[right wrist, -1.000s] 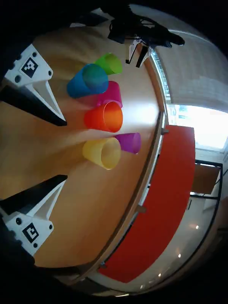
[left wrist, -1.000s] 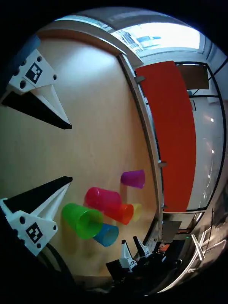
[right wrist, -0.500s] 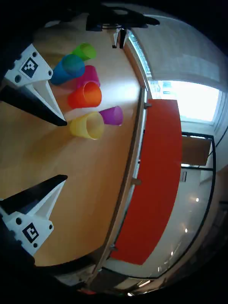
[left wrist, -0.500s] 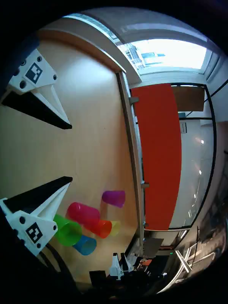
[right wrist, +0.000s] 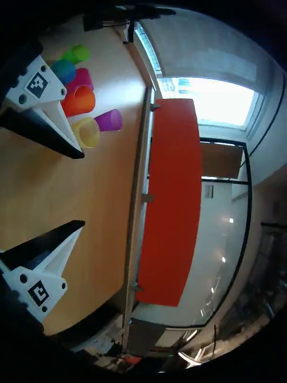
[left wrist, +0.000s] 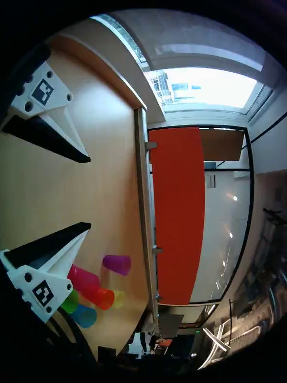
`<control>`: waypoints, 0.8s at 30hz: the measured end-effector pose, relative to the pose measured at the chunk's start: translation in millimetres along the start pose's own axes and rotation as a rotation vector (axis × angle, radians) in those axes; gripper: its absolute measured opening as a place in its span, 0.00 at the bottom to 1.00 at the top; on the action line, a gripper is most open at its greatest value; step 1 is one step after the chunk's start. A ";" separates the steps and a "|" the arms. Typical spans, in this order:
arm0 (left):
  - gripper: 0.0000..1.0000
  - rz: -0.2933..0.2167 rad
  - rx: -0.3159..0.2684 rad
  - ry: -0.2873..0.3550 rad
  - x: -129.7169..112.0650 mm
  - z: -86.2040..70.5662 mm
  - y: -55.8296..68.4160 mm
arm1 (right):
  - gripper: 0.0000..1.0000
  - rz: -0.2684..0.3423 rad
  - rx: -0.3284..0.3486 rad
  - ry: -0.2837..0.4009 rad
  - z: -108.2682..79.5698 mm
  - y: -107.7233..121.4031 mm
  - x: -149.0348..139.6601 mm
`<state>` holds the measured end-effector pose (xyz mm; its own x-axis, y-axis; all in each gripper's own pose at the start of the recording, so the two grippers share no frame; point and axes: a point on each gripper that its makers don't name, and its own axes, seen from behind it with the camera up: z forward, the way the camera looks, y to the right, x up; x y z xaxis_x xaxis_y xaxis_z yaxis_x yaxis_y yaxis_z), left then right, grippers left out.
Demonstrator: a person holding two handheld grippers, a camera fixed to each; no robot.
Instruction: Pour water
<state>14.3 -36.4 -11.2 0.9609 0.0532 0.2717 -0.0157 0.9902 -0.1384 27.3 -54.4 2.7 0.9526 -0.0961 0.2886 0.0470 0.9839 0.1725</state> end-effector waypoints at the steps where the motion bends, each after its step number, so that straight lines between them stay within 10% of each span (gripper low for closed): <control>1: 0.92 -0.006 0.006 0.012 2.5 -0.3 -0.5 | 0.99 0.008 -0.004 0.019 -0.5 1.2 3.5; 24: 0.92 -0.034 0.093 0.255 45.4 -13.3 -4.5 | 0.99 -0.010 -0.160 0.313 -27.8 26.8 39.0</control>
<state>61.7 -40.1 -10.9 0.9997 -0.0025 0.0249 0.0035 0.9991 -0.0421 74.0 -27.6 -7.6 0.9966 -0.0798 -0.0195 0.0801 0.9966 0.0169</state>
